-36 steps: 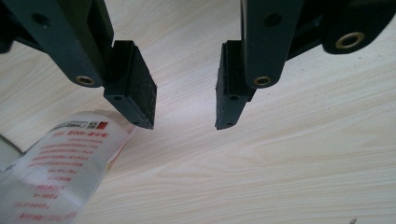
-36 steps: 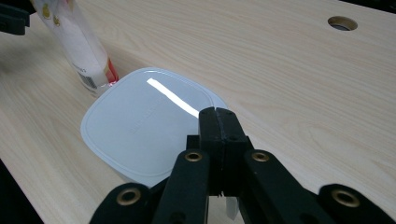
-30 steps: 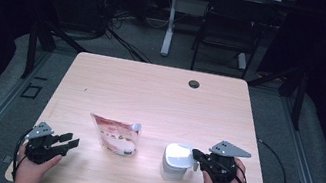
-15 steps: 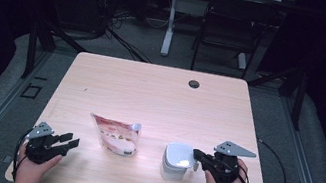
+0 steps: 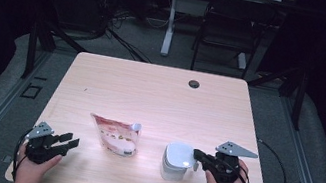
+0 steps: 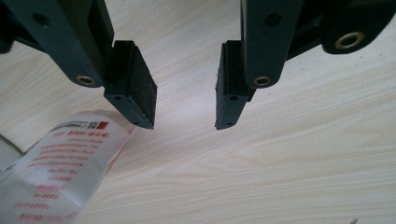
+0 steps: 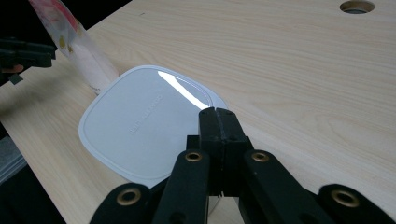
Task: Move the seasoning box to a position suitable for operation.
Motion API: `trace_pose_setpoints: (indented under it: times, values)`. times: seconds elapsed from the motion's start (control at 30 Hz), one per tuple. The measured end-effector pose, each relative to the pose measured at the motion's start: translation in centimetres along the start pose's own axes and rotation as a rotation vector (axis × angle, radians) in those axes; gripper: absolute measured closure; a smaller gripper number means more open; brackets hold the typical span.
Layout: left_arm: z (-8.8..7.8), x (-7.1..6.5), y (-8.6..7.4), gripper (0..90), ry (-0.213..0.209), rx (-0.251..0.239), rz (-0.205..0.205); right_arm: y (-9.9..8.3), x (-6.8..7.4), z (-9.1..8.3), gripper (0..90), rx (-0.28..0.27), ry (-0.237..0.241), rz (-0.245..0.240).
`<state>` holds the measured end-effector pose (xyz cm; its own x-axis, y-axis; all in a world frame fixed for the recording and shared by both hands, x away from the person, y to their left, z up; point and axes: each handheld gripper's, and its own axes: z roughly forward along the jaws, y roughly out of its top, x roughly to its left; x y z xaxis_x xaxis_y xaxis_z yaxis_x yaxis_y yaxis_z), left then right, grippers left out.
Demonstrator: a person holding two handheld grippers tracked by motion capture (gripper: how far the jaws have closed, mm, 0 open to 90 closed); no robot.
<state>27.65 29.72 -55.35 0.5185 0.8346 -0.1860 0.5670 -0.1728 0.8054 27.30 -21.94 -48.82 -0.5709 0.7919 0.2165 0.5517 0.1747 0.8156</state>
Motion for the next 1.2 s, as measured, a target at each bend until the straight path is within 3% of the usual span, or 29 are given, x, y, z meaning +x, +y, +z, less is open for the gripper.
trace_pose_setpoints:
  times: [0.87, 1.2]
  values:
    - [0.0, 0.0, 0.0, 58.6, 0.001, -0.001, 0.000, -0.3, -0.6, -0.1, 90.0, -0.015, 0.031, 0.068]
    - [0.0, 0.0, 0.0, 58.6, 0.002, -0.002, 0.000, -0.6, -1.1, 0.0, 90.0, -0.030, 0.064, 0.120]
